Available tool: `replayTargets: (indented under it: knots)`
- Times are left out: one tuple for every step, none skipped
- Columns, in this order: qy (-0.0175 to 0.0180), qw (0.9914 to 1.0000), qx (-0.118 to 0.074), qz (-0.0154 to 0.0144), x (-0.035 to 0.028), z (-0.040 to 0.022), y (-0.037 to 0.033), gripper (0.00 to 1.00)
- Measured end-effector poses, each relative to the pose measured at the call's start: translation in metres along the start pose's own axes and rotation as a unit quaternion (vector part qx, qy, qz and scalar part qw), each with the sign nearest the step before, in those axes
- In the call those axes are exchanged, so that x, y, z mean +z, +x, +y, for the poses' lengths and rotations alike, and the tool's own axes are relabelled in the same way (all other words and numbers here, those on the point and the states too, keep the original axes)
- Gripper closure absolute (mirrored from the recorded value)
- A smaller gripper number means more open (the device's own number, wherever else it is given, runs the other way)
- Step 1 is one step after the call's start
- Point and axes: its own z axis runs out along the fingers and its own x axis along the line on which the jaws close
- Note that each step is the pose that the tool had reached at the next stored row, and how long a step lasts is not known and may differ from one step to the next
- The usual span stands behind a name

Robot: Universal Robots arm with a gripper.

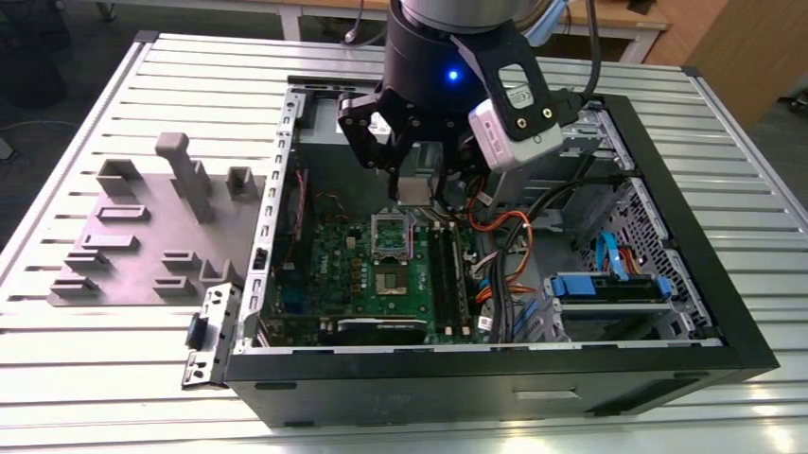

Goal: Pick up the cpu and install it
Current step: 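Place the cpu into insertion slot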

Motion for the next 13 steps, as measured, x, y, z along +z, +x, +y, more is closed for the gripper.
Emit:
replayTargets:
  knots:
    - [0.0000,1.00000,0.000,0.0000,0.0003,0.0000,0.0000,0.55]
    - [0.0000,1.00000,0.000,0.0000,0.0006,-0.0001,0.0000,0.55]
    - [0.0000,1.00000,0.000,0.0000,0.0009,-0.0001,0.0000,0.55]
    - [0.0000,1.00000,0.000,0.0000,0.0013,-0.0002,-0.0001,0.55]
    - [0.0000,1.00000,0.000,0.0000,0.0018,-0.0002,-0.0001,0.55]
    - [0.0000,1.00000,0.000,0.0000,0.0023,-0.0002,-0.0001,0.55]
    - [0.0000,1.00000,0.000,0.0000,0.0028,-0.0003,-0.0001,0.55]
    - [0.0000,1.00000,0.000,0.0000,0.0032,-0.0003,-0.0001,0.55]
    - [0.0001,1.00000,0.000,0.0000,0.0035,-0.0003,-0.0001,0.55]
    - [0.0001,1.00000,0.000,0.0000,0.0037,-0.0003,-0.0001,0.55]
    - [0.0001,1.00000,0.000,0.0001,0.0037,-0.0004,-0.0001,0.55]
    - [0.0001,1.00000,0.000,0.0000,0.0038,-0.0004,-0.0001,0.55]
    - [0.0000,1.00000,0.000,0.0000,0.0040,-0.0004,-0.0001,0.55]
